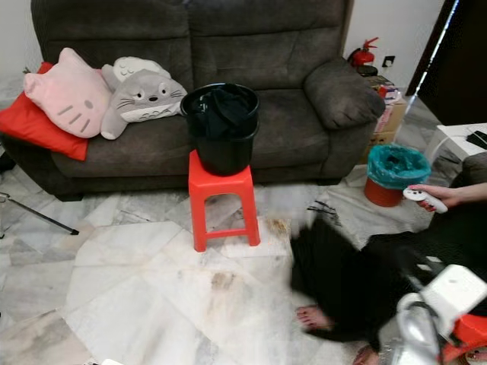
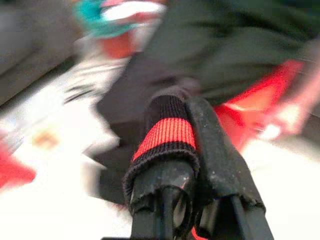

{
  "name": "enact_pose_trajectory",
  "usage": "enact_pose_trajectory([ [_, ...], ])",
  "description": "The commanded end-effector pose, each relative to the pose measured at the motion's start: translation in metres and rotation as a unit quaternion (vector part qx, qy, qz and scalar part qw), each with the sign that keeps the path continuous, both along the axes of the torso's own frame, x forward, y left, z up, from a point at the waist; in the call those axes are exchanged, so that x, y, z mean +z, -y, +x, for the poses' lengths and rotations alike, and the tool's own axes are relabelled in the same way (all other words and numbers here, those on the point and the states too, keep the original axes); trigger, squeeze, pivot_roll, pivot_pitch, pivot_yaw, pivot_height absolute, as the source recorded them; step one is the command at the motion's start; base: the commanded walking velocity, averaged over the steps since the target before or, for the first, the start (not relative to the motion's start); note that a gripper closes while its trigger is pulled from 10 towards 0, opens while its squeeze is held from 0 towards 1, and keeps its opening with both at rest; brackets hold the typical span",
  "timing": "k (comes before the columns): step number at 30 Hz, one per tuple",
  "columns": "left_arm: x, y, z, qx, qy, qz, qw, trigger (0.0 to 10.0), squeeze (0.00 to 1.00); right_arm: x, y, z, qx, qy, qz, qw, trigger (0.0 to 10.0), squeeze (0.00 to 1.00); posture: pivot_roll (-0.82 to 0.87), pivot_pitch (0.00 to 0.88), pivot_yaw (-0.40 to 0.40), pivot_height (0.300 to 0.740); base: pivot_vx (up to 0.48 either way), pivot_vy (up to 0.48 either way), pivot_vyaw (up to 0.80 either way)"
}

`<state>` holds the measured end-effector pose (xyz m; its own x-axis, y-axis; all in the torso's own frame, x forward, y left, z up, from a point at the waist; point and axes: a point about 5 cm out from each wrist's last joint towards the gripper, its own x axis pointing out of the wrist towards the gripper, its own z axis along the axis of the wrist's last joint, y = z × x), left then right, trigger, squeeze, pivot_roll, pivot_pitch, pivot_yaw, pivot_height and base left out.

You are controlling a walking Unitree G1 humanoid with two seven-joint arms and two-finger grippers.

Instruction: Hang hanger

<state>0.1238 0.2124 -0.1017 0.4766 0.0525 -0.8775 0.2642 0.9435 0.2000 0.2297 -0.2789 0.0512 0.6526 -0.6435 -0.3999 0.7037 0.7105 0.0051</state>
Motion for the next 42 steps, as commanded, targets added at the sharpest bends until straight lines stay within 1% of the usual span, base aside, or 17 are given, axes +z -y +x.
enact_pose_trajectory([
  [1,0.0,-0.002,-0.001,-0.006,-0.003,0.007,1.0,10.0,0.0,0.016,-0.023,0.027,0.102,0.03,-0.03,0.994,10.0,0.0,-0.13,0.0,0.015,0.74,0.0,0.0,0.0],
  [3,0.0,-0.003,-0.002,-0.006,-0.004,0.008,1.0,10.0,0.0,0.021,-0.03,0.034,0.124,0.041,-0.038,0.991,10.0,0.0,-0.13,0.0,0.016,0.74,0.0,0.0,0.0],
  [5,0.0,-0.003,-0.002,-0.006,-0.005,0.009,1.0,10.0,0.0,0.027,-0.04,0.044,0.16,0.057,-0.048,0.984,10.0,0.0,-0.12,0.0,0.015,0.74,0.0,0.0,0.0],
  [9,0.0,-0.003,-0.003,-0.005,-0.005,0.009,1.0,10.0,0.0,0.028,-0.046,0.05,0.166,0.067,-0.047,0.983,10.0,0.0,-0.1,0.0,0.007,0.74,0.0,0.0,0.0],
  [16,0.0,-0.003,-0.003,-0.003,-0.004,0.009,1.0,10.0,0.0,0.032,-0.049,0.052,0.17,0.081,-0.048,0.981,10.0,0.0,-0.1,0.0,0.003,0.74,0.0,0.0,0.0],
  [17,-0.001,-0.002,-0.005,-0.001,-0.006,0.009,1.0,10.0,0.0,0.053,-0.056,0.06,0.197,0.128,-0.071,0.969,10.0,0.0,-0.1,0.001,-0.001,0.74,0.0,0.0,0.0],
  [20,-0.002,-0.001,-0.005,0.001,-0.007,0.008,1.0,10.0,0.0,0.063,-0.059,0.064,0.216,0.138,-0.099,0.961,10.0,0.0,-0.11,0.007,-0.005,0.74,0.0,0.0,0.0],
  [23,-0.002,0.001,-0.006,0.003,-0.007,0.008,1.0,10.0,0.0,0.069,-0.06,0.064,0.217,0.151,-0.117,0.957,10.0,0.0,-0.1,0.009,-0.007,0.74,0.0,0.0,0.58],
  [26,-0.002,0.002,-0.006,0.003,-0.007,0.007,1.0,10.0,0.0,0.069,-0.06,0.064,0.221,0.149,-0.126,0.956,10.0,0.0,-0.1,0.007,-0.008,0.74,0.0,0.0,0.8],
  [27,-0.003,0.004,-0.006,0.004,-0.007,0.007,1.0,10.0,0.0,0.072,-0.062,0.066,0.227,0.152,-0.138,0.952,10.0,0.0,-0.1,0.005,-0.005,0.74,0.0,0.0,0.8],
  [35,-0.003,0.005,-0.006,0.006,-0.005,0.007,1.0,10.0,0.0,0.074,-0.063,0.068,0.231,0.157,-0.143,0.949,10.0,0.0,-0.1,0.005,-0.007,0.74,0.0,0.0,0.8],
  [38,-0.002,0.002,-0.006,0.014,-0.003,0.006,1.0,10.0,0.0,0.074,-0.061,0.069,0.232,0.157,-0.145,0.949,10.0,0.0,-0.1,0.0,-0.007,0.74,0.0,0.0,0.8],
  [42,0.0,-0.008,-0.006,0.018,-0.002,0.009,1.0,10.0,0.0,0.073,-0.061,0.07,0.235,0.155,-0.143,0.949,10.0,0.0,-0.09,0.0,-0.011,0.74,0.0,0.0,0.8],
])
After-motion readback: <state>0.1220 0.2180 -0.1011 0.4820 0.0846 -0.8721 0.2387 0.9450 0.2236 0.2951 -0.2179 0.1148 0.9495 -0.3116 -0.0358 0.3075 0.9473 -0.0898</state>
